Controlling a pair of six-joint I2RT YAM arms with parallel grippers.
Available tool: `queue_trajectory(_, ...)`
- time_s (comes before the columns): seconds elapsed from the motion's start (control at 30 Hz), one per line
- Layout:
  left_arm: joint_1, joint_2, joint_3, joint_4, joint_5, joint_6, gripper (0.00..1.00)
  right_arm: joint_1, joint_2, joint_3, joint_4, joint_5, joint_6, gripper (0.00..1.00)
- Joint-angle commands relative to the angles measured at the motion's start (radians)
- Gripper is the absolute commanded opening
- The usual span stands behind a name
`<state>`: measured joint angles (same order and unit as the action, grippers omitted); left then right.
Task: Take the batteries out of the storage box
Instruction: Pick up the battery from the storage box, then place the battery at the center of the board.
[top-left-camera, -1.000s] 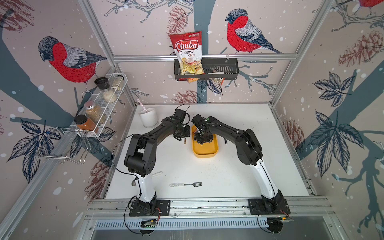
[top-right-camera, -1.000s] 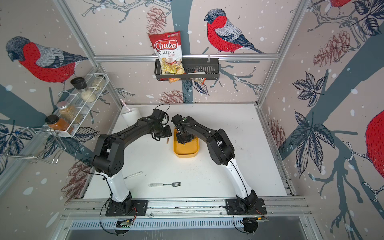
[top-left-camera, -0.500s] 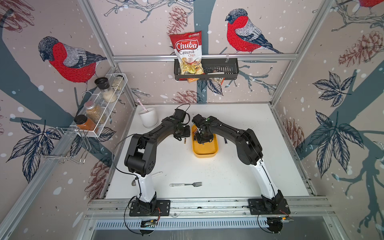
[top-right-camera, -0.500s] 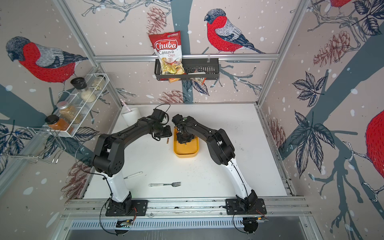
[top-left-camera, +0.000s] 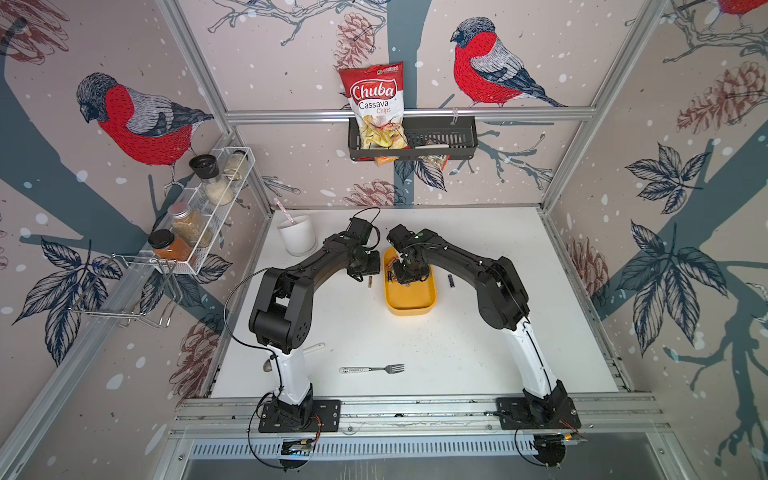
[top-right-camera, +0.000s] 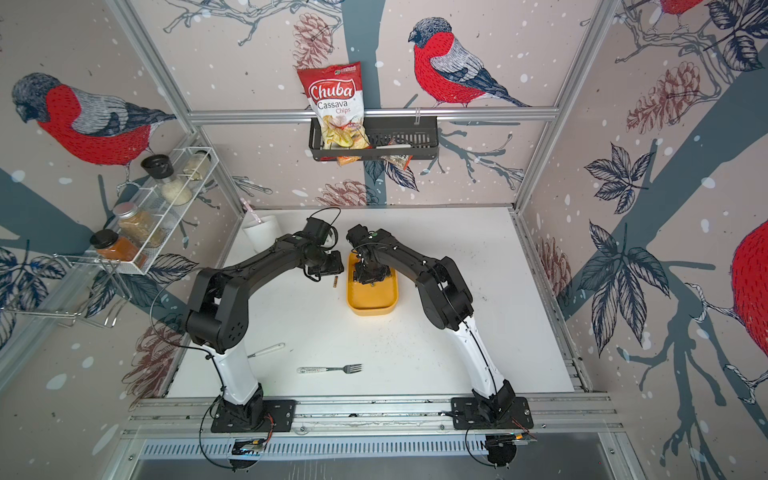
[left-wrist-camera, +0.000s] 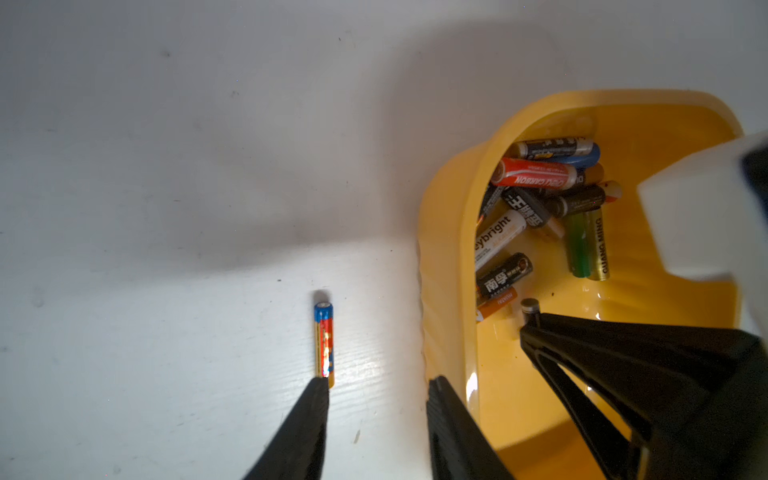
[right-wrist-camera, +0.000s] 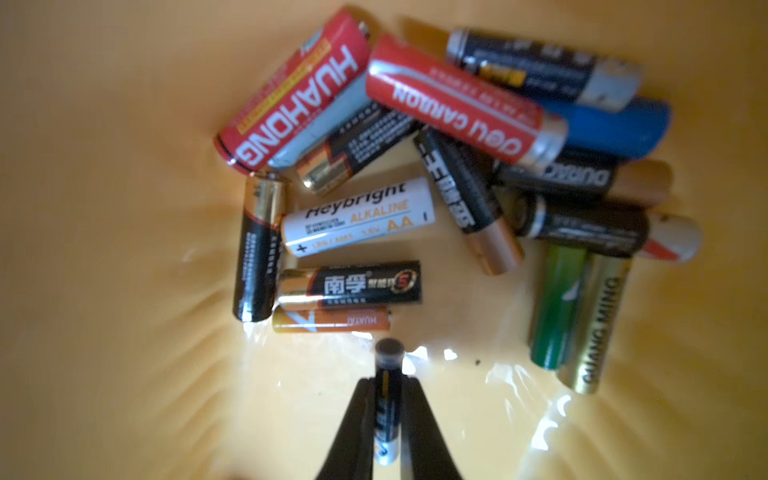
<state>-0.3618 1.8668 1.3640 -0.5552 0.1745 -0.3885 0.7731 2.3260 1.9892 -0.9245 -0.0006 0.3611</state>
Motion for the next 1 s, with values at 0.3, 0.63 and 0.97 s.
queue_trajectory(0.3, -0.003, -0.005, 0.001, -0.014, -0.017, 0.003, 0.44, -0.030, -0.084, -0.019, -0.007, -0.015, -0.013, 0.16)
queue_trajectory(0.63, -0.003, -0.003, 0.001, -0.012, -0.020, 0.002, 0.44, -0.072, -0.156, 0.009, -0.048, 0.007, -0.022, 0.16)
queue_trajectory(0.97, -0.003, 0.001, 0.006, -0.018, -0.028, 0.008, 0.44, -0.140, -0.260, -0.095, -0.058, 0.045, -0.042, 0.16)
